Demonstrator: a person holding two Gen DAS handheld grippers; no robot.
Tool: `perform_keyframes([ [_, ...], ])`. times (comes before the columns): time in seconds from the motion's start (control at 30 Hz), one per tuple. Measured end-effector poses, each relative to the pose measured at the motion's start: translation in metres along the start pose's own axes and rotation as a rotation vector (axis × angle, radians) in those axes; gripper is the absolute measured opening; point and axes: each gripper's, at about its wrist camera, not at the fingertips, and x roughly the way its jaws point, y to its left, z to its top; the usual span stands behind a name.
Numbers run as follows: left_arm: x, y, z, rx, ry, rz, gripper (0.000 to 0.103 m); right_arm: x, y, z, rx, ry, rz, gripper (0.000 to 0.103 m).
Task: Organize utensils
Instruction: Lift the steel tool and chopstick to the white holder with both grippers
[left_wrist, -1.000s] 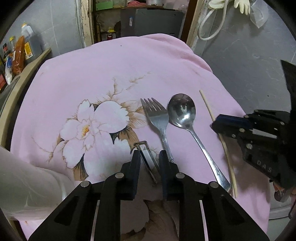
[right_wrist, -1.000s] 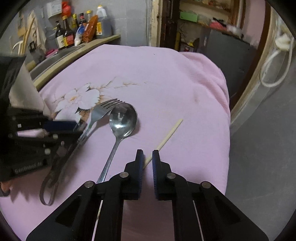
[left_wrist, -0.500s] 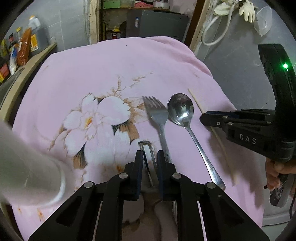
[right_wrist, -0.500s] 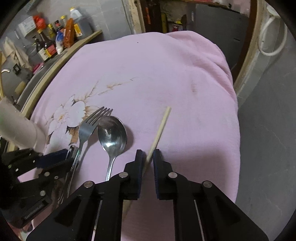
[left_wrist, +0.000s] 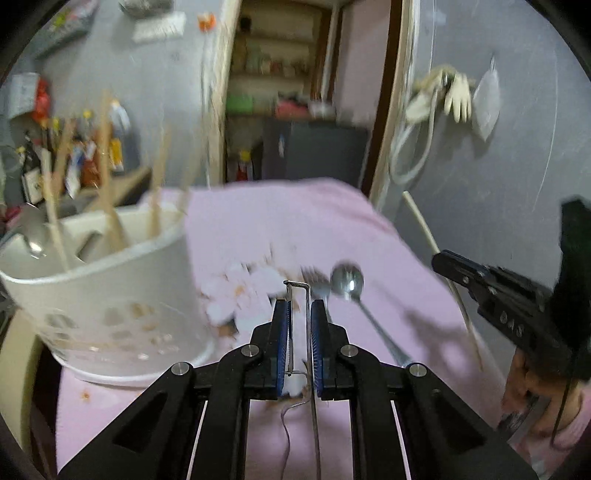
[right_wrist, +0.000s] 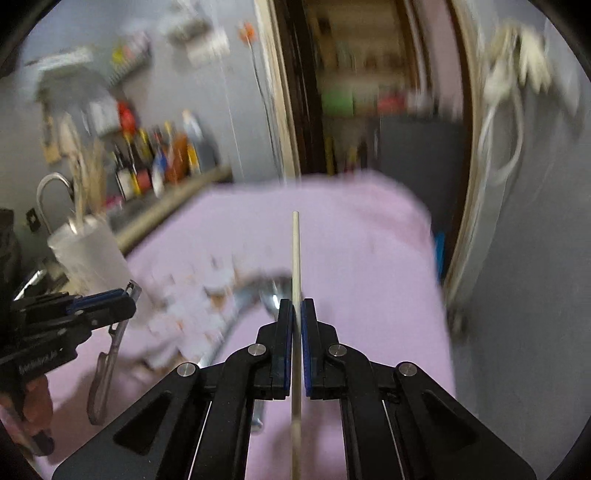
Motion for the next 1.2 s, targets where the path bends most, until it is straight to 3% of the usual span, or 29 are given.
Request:
perform_keyframes([
  [0.13, -0.03, 0.008, 0.013, -0.032, -0.152, 0.021, 0.009, -0.025, 0.035, 0.008, -0.06, -0.254, -0.019, 0.003],
  [0.3, -0.069, 0.026, 0.036, -0.074, -0.317, 0.061, 0.009, -0.036, 0.074, 0.03, -0.113, -0.481, -0.006, 0.003],
  [0.53, -0.118, 0.068, 0.071, -0.143, -0.468, 0.152, 0.009, -0.037, 0.11, 0.059, -0.083, -0.675, 0.063, 0.003],
  [0.7, -0.147, 0.114, 0.087, -0.207, -0.541, 0.231, 0.009, -0.021, 0.134, 0.079, -0.007, -0.735, 0.16, 0.003],
  [0.93, -0.143, 0.166, 0.085, -0.282, -0.575, 0.304, 0.009, 0.014, 0.158, 0.093, 0.06, -0.753, 0.241, 0.003],
  [1.2, -0.119, 0.174, 0.069, -0.258, -0.618, 0.377, 0.009, 0.042, 0.165, 0.084, 0.066, -0.724, 0.257, 0.003],
])
